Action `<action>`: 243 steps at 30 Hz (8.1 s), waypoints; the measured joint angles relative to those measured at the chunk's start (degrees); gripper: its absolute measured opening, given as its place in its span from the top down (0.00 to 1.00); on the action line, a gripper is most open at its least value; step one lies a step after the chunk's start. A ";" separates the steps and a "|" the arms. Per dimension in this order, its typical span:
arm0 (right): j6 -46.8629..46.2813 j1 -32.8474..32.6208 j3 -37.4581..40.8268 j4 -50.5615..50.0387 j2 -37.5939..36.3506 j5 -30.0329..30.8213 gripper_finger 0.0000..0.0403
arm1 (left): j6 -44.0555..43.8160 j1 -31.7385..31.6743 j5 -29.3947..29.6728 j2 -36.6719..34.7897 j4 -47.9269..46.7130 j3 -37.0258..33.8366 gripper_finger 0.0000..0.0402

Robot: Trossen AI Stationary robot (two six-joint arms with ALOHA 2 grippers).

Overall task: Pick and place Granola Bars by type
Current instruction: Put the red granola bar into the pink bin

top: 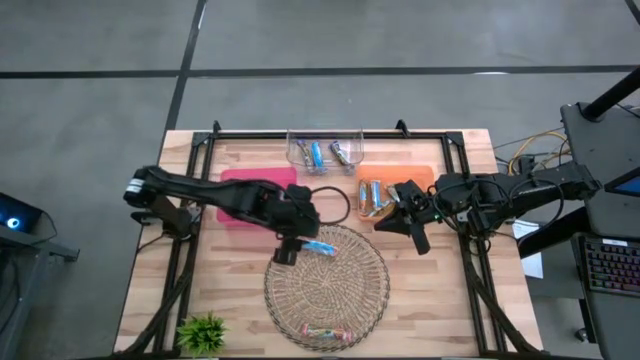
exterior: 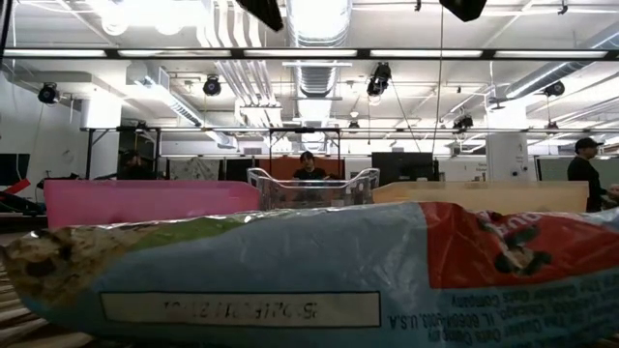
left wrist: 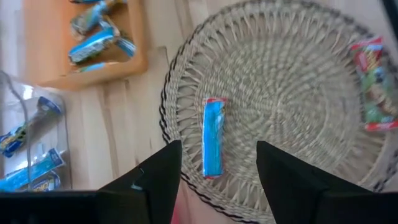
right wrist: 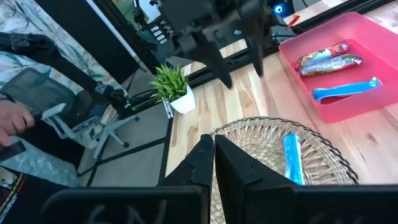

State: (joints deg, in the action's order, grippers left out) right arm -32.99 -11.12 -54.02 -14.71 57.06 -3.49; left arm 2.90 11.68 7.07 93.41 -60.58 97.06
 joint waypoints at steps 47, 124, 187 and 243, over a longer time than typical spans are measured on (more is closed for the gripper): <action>3.23 0.01 0.02 -0.08 0.02 0.46 0.98 | 0.34 -5.46 -7.41 11.45 16.30 -20.84 0.53; 2.99 0.01 0.02 -0.25 0.04 2.19 0.98 | -4.05 -5.62 -7.63 13.62 24.17 -26.16 0.77; 3.45 -0.01 0.02 -1.71 0.04 2.16 0.98 | -14.53 -16.63 1.24 -5.03 -0.30 -16.81 0.77; 6.64 0.01 0.02 -2.61 0.04 2.43 0.98 | -82.55 -20.26 5.88 -17.38 17.51 -47.84 0.75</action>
State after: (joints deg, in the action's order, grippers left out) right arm -26.35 -11.11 -54.00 -17.32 57.10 -1.06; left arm -79.65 -8.58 12.95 76.03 -43.07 49.21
